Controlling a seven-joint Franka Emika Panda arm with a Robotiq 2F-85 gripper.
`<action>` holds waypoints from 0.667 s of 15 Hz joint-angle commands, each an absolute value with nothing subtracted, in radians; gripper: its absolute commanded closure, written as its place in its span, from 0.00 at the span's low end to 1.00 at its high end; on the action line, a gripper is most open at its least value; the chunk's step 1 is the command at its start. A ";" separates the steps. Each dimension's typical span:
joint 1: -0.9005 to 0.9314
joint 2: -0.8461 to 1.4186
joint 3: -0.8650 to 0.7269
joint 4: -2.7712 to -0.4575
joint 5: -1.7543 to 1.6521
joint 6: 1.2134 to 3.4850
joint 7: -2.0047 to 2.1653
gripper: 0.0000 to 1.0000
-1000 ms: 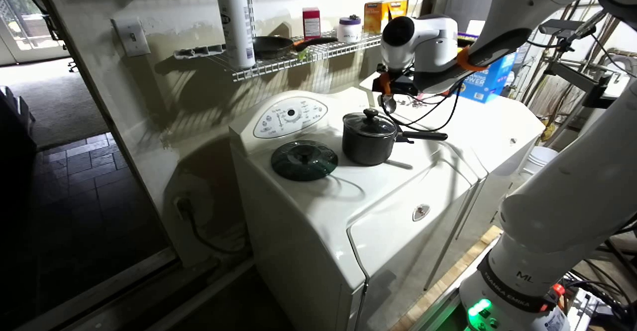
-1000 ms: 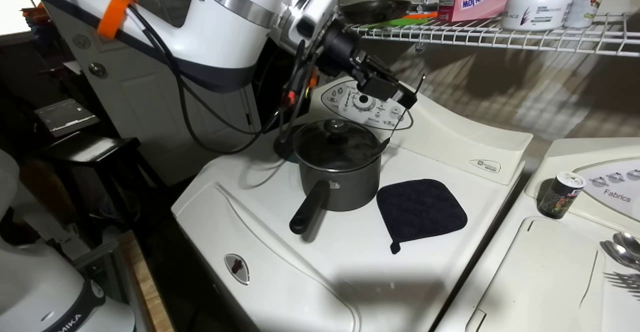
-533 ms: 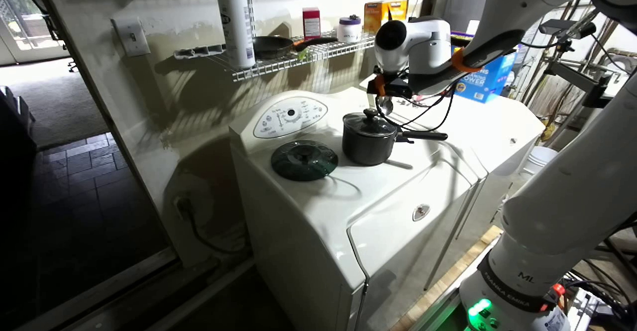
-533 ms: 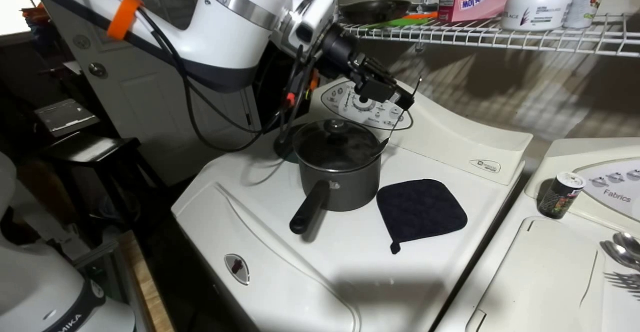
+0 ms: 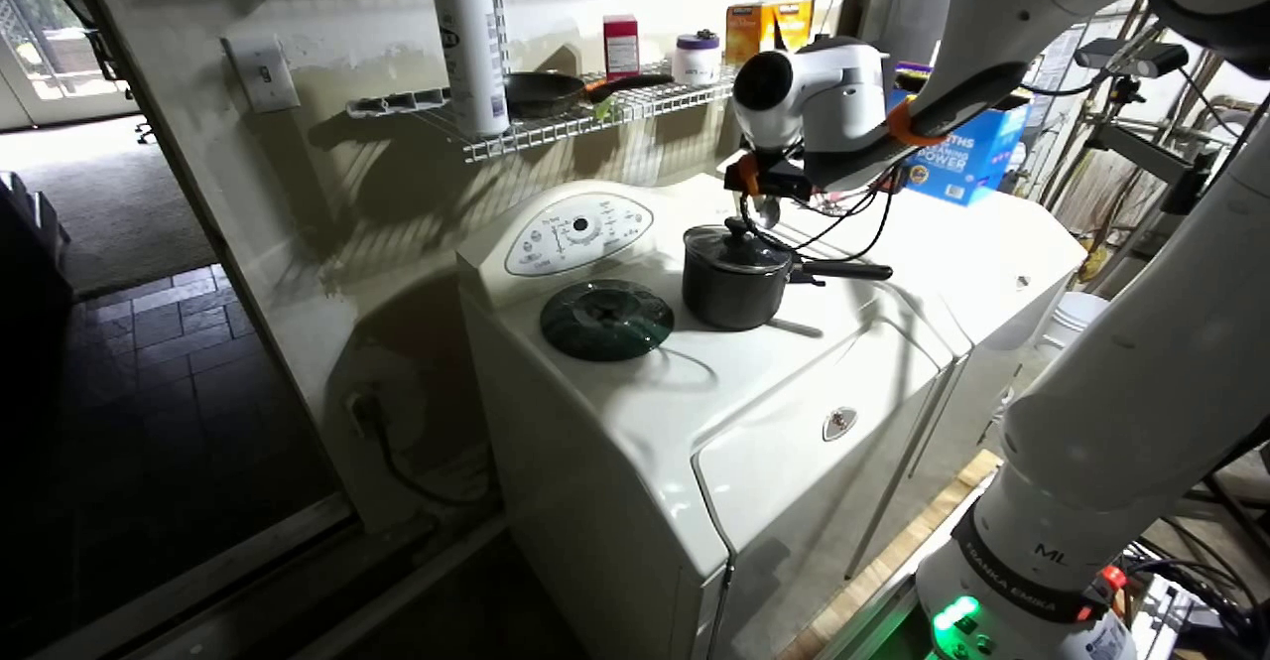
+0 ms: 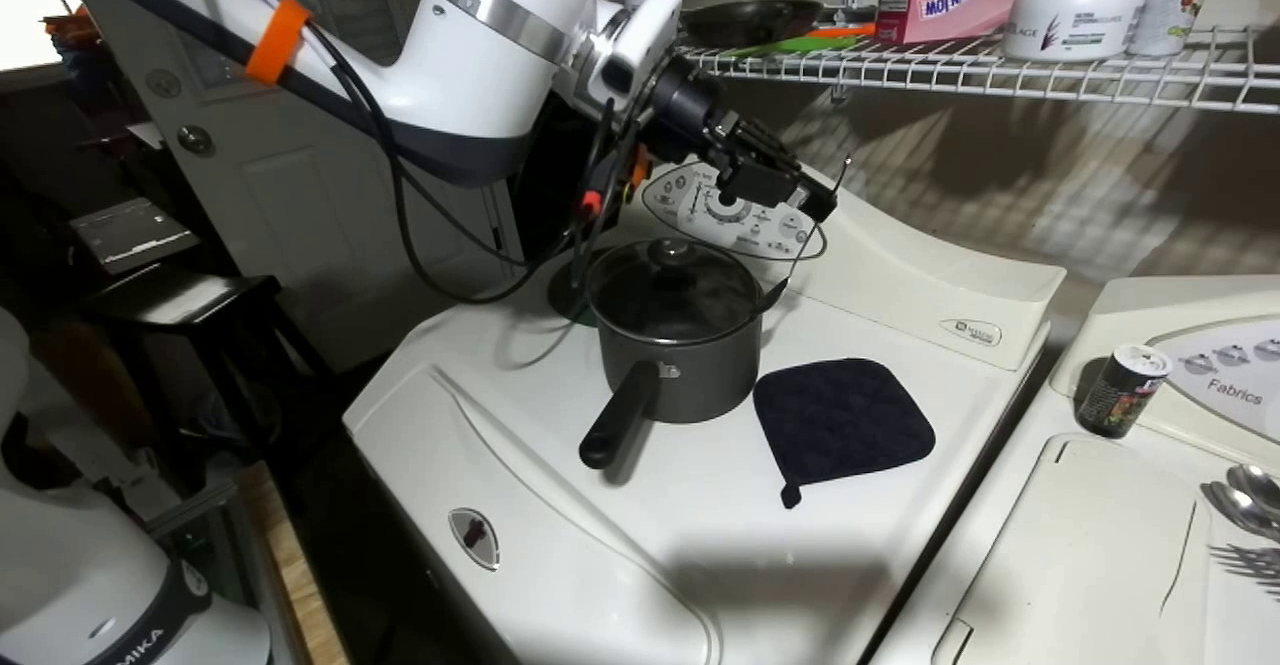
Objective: Put the silver spoon inside the pot
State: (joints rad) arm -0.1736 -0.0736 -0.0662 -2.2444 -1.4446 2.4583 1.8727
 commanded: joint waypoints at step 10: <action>-0.128 -0.022 -0.074 -2.206 -1.505 2.386 1.950 0.96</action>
State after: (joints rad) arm -0.1507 -0.0449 -0.0662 -2.2315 -1.4568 2.4176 1.8957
